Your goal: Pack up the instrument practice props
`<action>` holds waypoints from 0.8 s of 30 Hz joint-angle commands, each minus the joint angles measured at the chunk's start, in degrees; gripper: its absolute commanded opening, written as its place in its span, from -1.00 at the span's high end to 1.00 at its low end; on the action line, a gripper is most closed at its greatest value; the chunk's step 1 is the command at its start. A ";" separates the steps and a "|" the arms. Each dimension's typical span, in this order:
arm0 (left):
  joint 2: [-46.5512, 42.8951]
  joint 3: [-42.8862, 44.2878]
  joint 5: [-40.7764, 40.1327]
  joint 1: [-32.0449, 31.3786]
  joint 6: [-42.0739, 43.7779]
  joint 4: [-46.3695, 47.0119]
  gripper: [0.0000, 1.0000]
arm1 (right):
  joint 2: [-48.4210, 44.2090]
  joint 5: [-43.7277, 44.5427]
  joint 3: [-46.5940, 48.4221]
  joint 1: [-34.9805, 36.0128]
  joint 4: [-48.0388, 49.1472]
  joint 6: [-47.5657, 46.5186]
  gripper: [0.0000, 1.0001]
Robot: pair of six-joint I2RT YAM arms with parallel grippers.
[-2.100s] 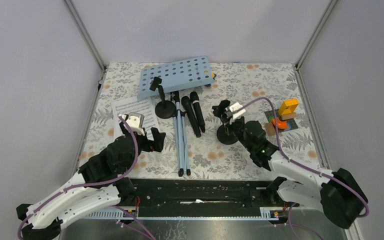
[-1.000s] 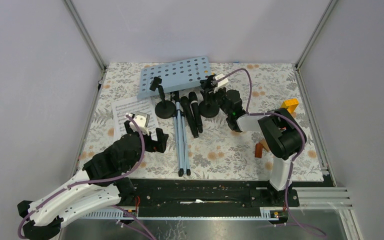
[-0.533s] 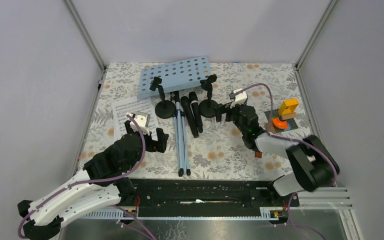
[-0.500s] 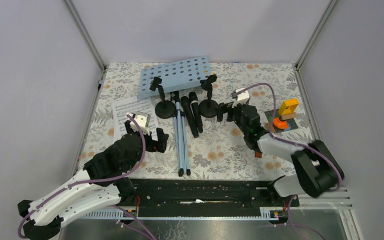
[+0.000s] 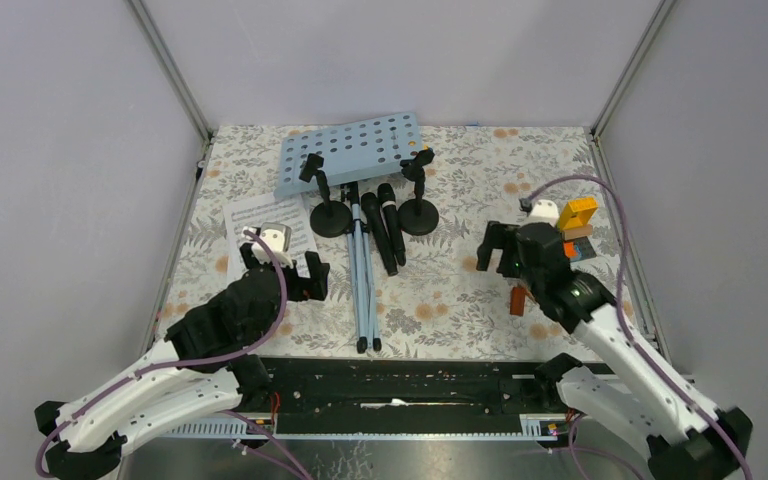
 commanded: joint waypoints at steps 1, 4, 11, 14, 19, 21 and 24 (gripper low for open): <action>-0.30 1.78 -3.55 0.08 -1.32 -0.78 -0.98 | -11.61 1.60 2.30 -0.15 -12.82 1.97 -0.99; -2.13 1.46 -3.65 0.16 -1.32 -0.73 -0.97 | -20.29 0.94 -0.14 -0.12 -10.50 -1.51 -0.99; -7.51 0.77 -5.34 0.14 -1.50 -0.66 -0.97 | -37.29 0.96 -7.35 -0.19 -5.21 -9.02 -0.99; -8.69 0.64 -5.11 0.10 -1.21 -0.48 -0.97 | -41.73 -1.12 -8.44 -0.15 -3.66 -10.84 -0.99; -9.67 0.59 -4.87 0.13 -1.03 -0.06 -0.97 | -43.37 1.41 -8.18 -0.20 -5.14 -11.89 -0.99; -10.28 0.31 -4.52 0.16 -0.71 0.57 -0.97 | -43.60 2.11 -8.12 -0.14 -5.46 -11.57 -0.99; -11.00 0.14 -4.20 0.11 -0.40 1.05 -0.97 | -44.33 1.43 -8.61 -0.17 -5.24 -11.73 -0.99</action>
